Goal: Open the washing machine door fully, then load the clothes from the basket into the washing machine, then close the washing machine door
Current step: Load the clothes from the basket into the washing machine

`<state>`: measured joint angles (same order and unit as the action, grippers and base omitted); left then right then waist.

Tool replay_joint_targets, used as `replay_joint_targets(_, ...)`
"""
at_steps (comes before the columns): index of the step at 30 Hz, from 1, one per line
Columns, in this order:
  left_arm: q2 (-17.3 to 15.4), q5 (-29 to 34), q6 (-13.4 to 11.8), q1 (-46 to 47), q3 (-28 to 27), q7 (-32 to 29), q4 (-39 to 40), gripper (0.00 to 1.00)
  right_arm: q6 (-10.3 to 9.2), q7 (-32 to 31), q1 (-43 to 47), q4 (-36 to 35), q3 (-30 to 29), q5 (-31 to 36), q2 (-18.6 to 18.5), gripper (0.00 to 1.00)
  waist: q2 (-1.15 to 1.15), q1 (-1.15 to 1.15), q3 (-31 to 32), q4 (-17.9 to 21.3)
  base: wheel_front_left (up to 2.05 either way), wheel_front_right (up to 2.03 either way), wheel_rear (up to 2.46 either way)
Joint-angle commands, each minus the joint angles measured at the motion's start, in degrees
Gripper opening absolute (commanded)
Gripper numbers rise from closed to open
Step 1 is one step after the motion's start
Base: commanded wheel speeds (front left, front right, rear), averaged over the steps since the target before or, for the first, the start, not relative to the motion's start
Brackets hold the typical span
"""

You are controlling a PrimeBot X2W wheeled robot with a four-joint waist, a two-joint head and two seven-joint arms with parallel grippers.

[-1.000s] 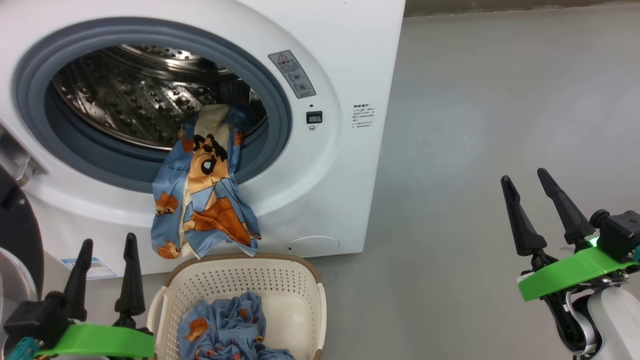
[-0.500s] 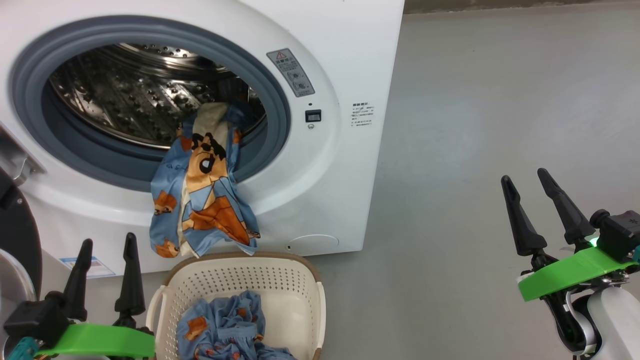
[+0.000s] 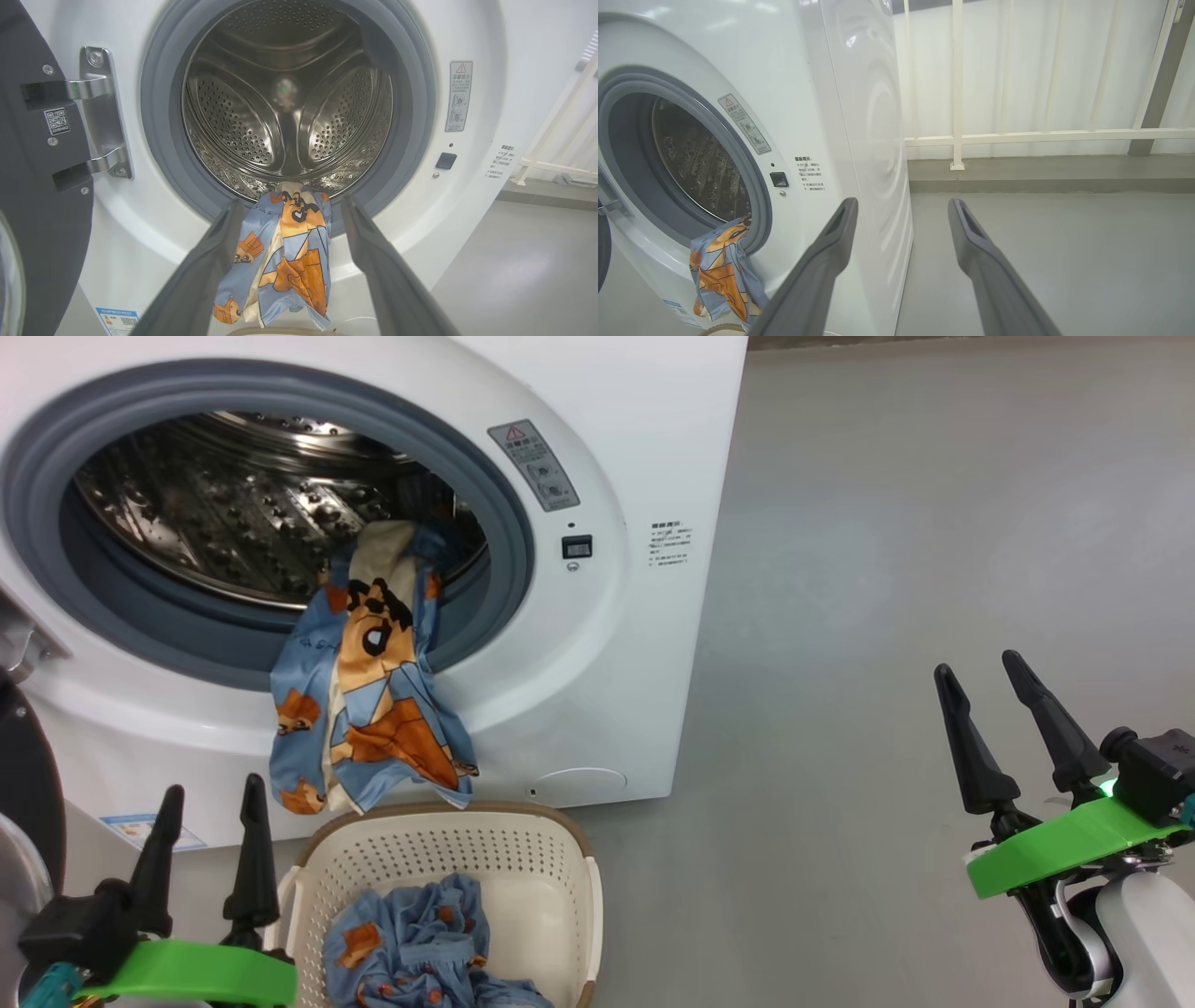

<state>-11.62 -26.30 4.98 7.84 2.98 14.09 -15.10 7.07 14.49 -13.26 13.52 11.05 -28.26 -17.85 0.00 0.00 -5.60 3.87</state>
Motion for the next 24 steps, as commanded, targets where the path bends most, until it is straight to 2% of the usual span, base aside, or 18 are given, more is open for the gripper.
replay_joint_targets(1,-1.57,-0.58,-0.3,0.93,-1.76,0.06,0.71,1.0,0.42,0.51,0.13,-1.33,1.09,0.24,-0.73,1.0,0.0,0.0,-0.17,0.19,0.0,0.0,0.0)
replay_joint_targets(12,-1.87,-1.06,-0.04,3.85,-0.27,-1.98,-5.18,1.0,0.42,0.51,-0.71,-1.8,1.23,0.35,-0.47,1.0,0.0,0.0,-2.53,2.1,0.0,0.0,0.0)
replay_joint_targets(24,-3.07,-0.75,0.53,10.76,1.43,-3.09,-18.54,1.0,0.42,0.51,-2.2,-2.63,1.82,0.92,0.69,1.0,0.0,0.0,-7.55,4.83,0.0,0.0,0.0)
